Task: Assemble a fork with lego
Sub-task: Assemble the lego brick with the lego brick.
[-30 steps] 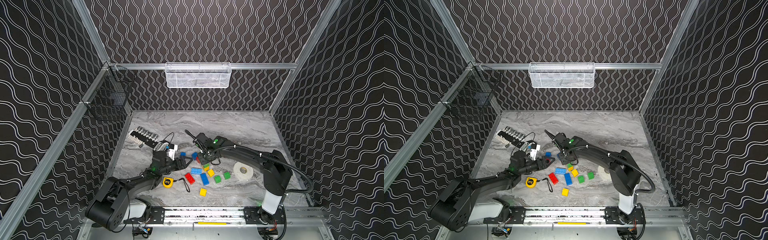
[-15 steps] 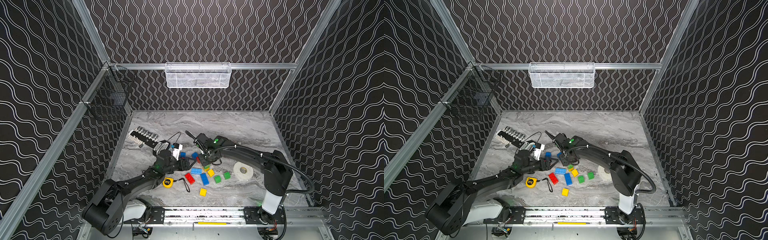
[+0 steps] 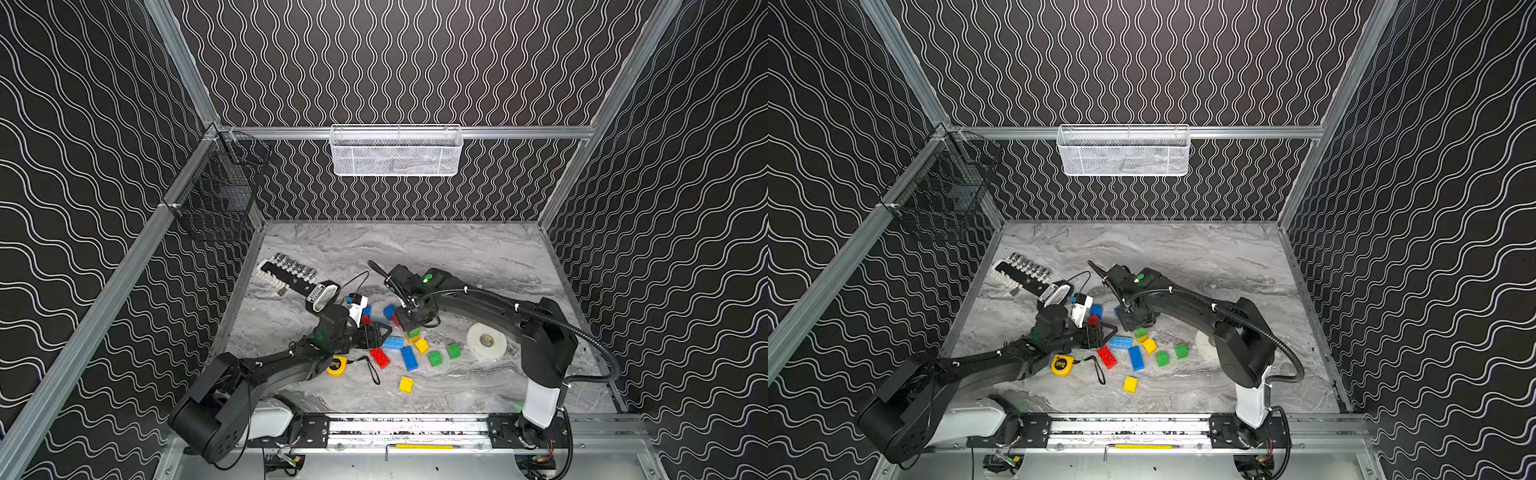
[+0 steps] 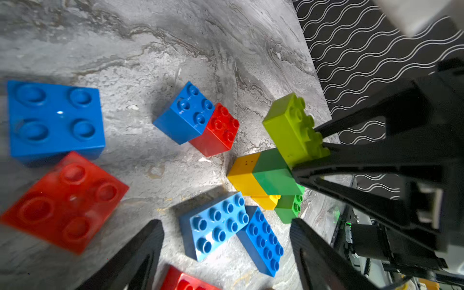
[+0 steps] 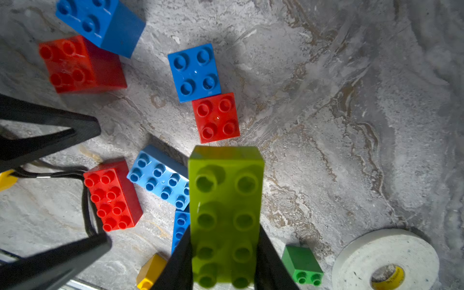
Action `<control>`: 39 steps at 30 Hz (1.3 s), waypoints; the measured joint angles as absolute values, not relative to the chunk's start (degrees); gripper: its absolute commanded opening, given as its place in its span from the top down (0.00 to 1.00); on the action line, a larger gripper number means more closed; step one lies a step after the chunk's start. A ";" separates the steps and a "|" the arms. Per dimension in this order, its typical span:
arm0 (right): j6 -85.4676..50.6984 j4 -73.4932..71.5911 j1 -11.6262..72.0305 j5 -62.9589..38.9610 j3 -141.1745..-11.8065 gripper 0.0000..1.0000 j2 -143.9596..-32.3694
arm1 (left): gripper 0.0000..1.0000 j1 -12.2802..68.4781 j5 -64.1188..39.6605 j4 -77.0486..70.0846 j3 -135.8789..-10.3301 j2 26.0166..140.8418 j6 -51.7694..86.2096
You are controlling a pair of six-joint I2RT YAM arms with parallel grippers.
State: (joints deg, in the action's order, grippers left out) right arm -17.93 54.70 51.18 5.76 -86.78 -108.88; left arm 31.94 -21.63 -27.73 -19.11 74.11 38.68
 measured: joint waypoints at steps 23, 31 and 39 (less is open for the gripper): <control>-18.09 52.31 51.05 6.50 -85.65 1.00 -110.24 | 0.17 31.94 -20.80 -26.87 -19.07 72.51 37.56; -18.92 50.37 51.35 7.22 -83.81 1.00 -108.07 | 0.16 31.94 -20.16 -25.58 -19.22 71.70 37.21; -19.97 52.34 51.48 6.04 -82.06 1.00 -104.75 | 0.16 31.94 -19.86 -24.29 -20.95 71.18 37.17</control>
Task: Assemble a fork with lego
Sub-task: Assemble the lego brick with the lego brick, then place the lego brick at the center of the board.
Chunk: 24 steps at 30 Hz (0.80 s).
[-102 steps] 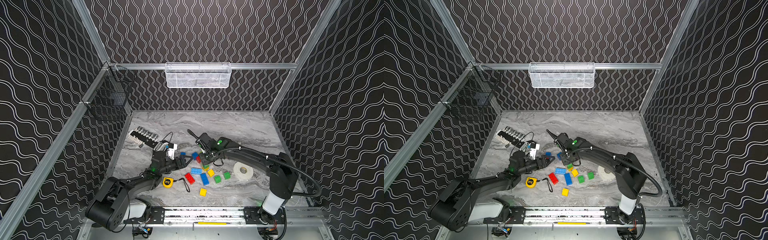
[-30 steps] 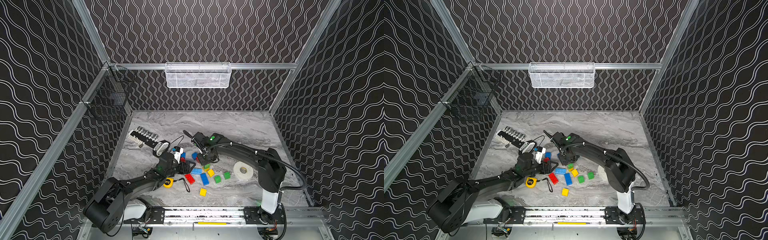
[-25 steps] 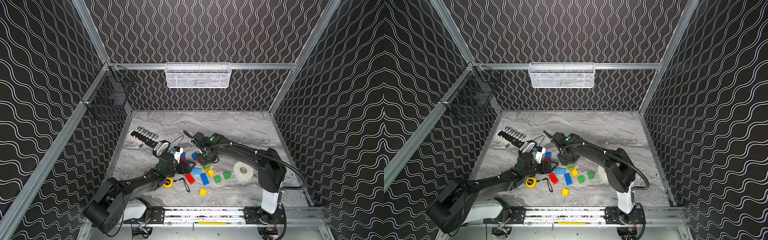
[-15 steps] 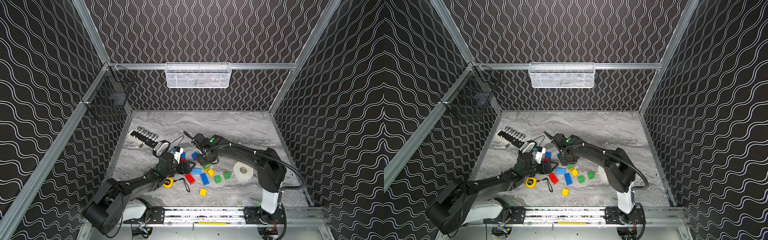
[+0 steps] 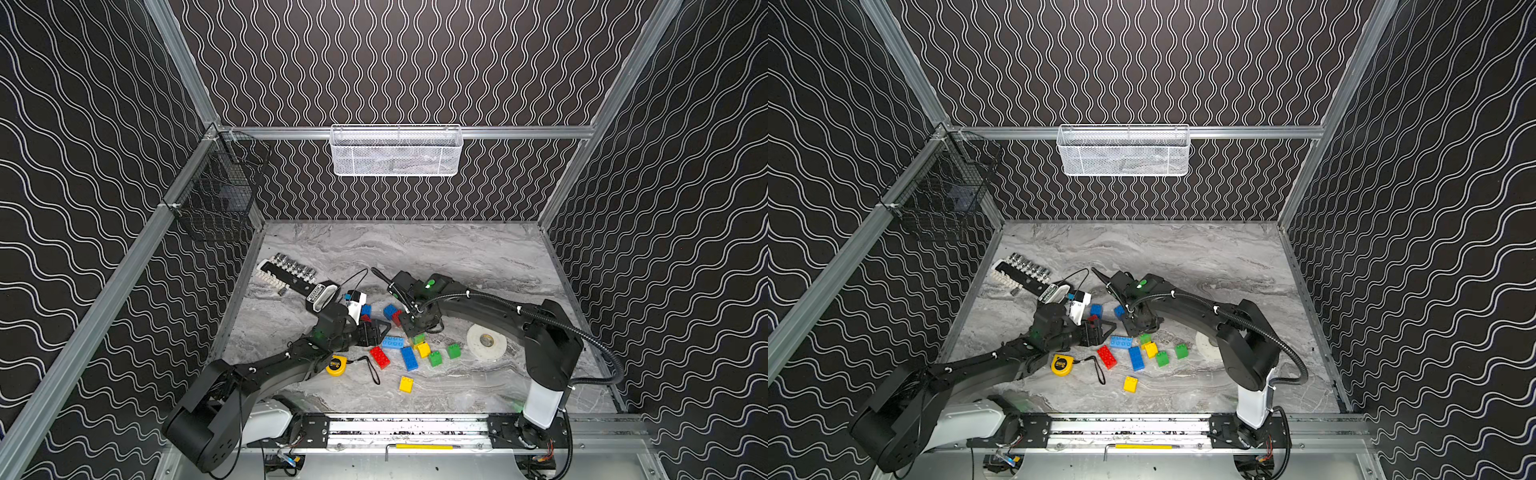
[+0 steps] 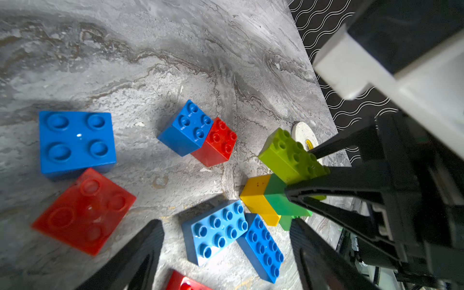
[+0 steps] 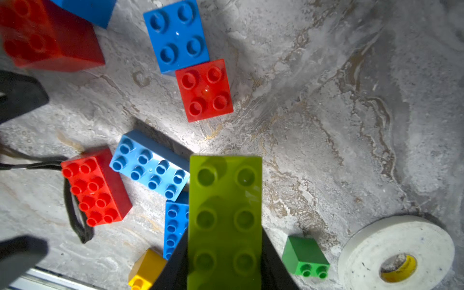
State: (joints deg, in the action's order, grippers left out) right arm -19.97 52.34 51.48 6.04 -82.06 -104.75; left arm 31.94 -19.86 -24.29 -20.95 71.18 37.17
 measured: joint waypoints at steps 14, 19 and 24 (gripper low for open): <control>-21.67 45.78 45.84 9.21 -76.84 1.00 -96.07 | 0.15 32.27 -19.38 -22.76 -23.77 72.44 36.07; -21.37 46.92 43.81 10.07 -76.84 1.00 -99.98 | 0.16 34.26 -19.59 -23.03 -26.13 74.98 35.57; -20.53 47.09 43.48 9.74 -77.45 1.00 -102.63 | 0.16 35.70 -19.57 -23.24 -27.68 76.97 35.11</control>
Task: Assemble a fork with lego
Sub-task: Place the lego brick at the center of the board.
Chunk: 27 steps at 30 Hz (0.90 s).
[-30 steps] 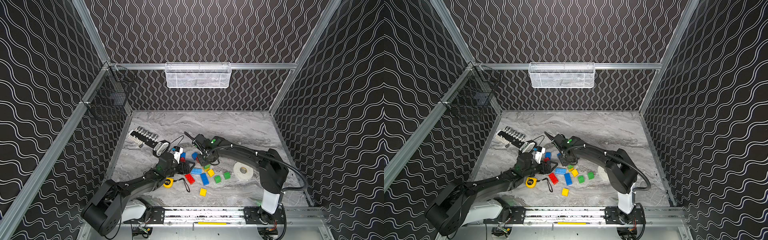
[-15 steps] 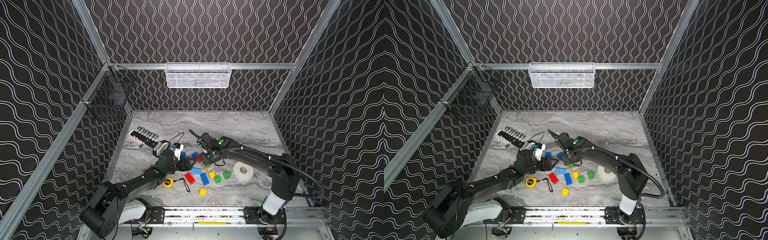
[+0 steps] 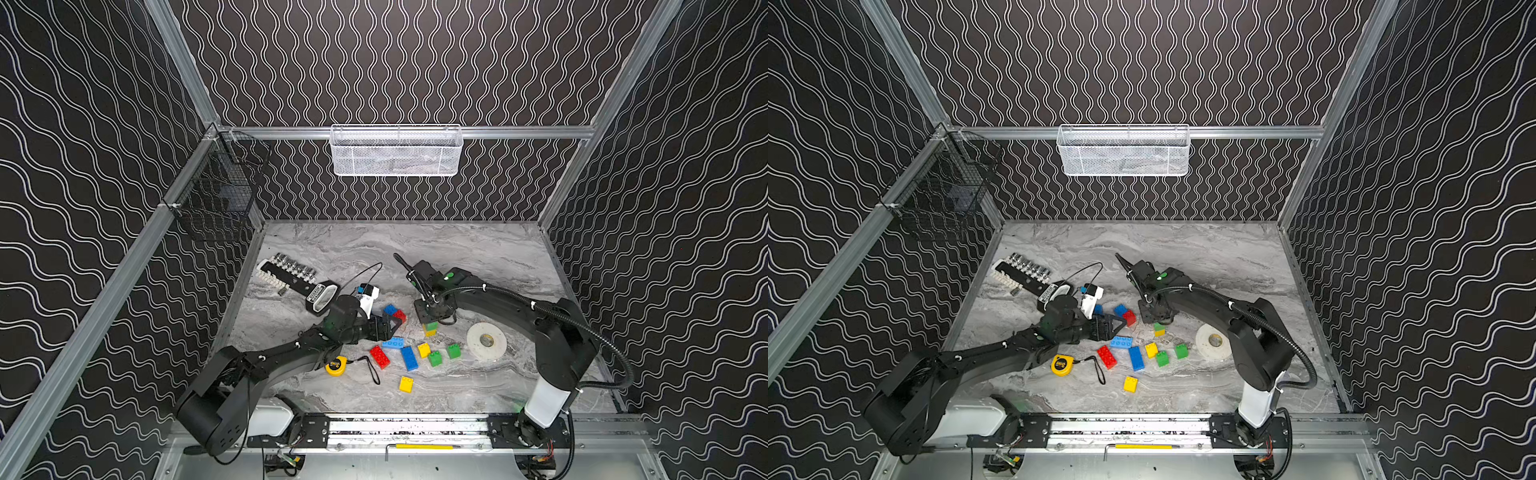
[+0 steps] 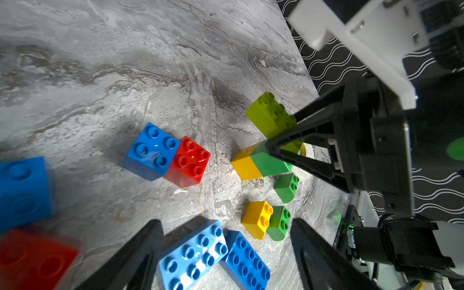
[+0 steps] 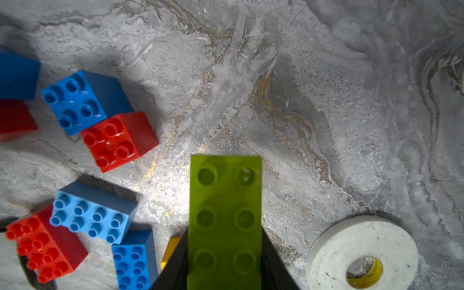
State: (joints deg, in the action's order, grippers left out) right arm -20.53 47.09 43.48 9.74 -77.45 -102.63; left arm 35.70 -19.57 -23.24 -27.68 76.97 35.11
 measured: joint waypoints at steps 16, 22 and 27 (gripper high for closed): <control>-20.53 46.17 43.40 7.07 -78.24 0.42 -101.23 | 0.16 36.07 -19.31 -22.68 -29.23 77.49 34.17; -20.56 46.37 43.07 6.76 -78.59 0.35 -99.31 | 0.16 36.07 -19.31 -22.61 -29.34 77.52 34.17; -20.56 46.72 41.95 7.16 -79.29 0.37 -99.13 | 0.16 36.07 -18.87 -22.61 -29.50 77.58 34.15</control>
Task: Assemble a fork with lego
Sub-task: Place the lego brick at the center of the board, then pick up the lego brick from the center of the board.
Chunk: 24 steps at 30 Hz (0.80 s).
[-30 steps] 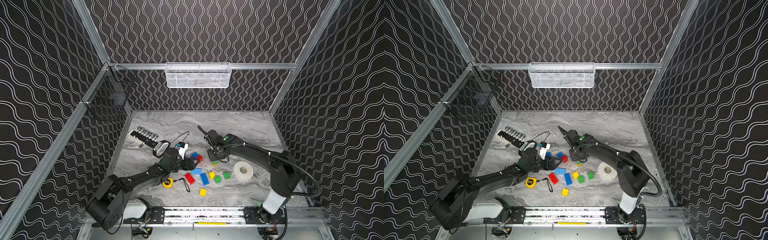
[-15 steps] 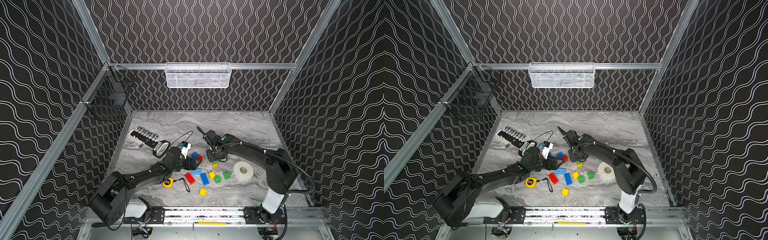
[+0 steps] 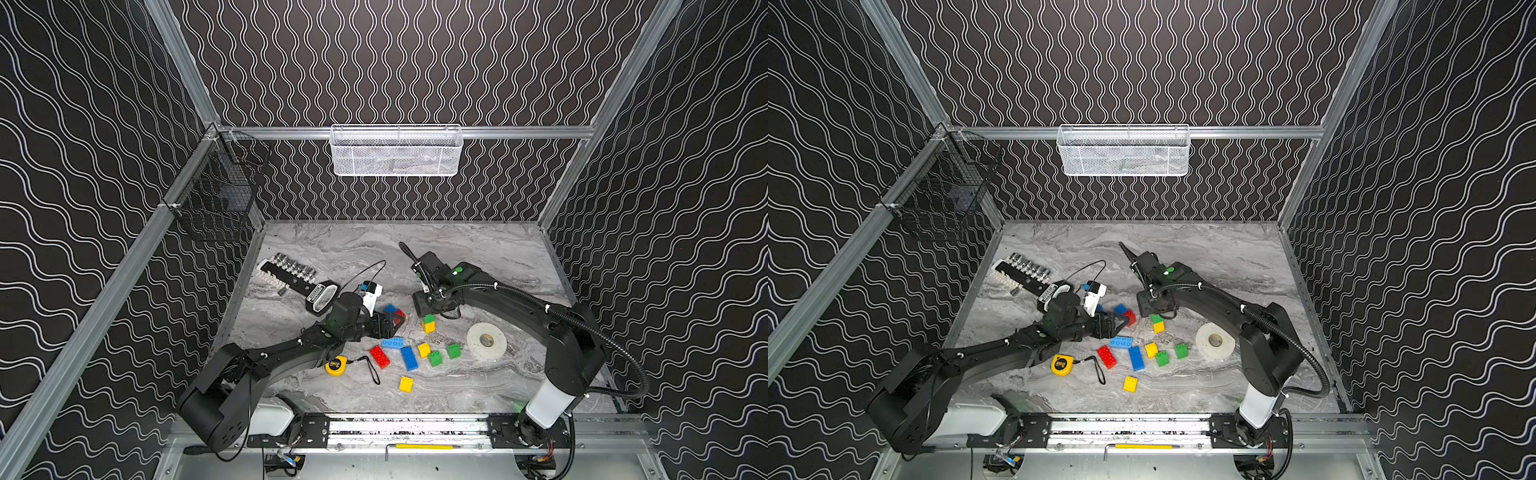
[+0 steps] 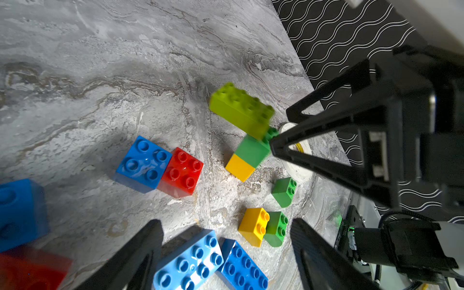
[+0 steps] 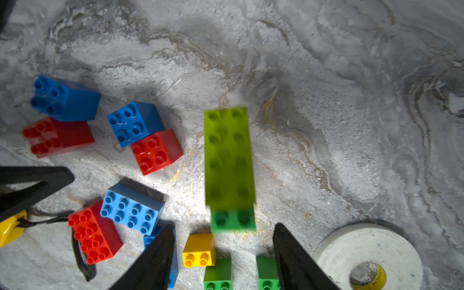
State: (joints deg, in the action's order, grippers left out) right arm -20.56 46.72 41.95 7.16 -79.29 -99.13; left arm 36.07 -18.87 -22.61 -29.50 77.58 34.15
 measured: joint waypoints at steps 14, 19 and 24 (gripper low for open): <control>-20.53 46.92 41.56 9.06 -78.74 0.38 -96.92 | 0.18 36.05 -16.40 -20.99 -29.61 75.50 34.17; -20.58 46.61 40.91 9.13 -78.43 0.36 -97.08 | 0.18 35.55 -14.57 -19.25 -29.63 74.59 34.20; -20.38 45.58 40.82 8.21 -80.09 0.35 -101.14 | 0.18 33.36 -14.17 -19.09 -30.28 75.24 34.26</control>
State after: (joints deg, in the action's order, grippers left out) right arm -20.38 45.58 40.82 8.21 -80.09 -101.14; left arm 33.36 -14.17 -19.09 -30.28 75.24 34.26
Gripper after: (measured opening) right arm 0.652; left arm 0.820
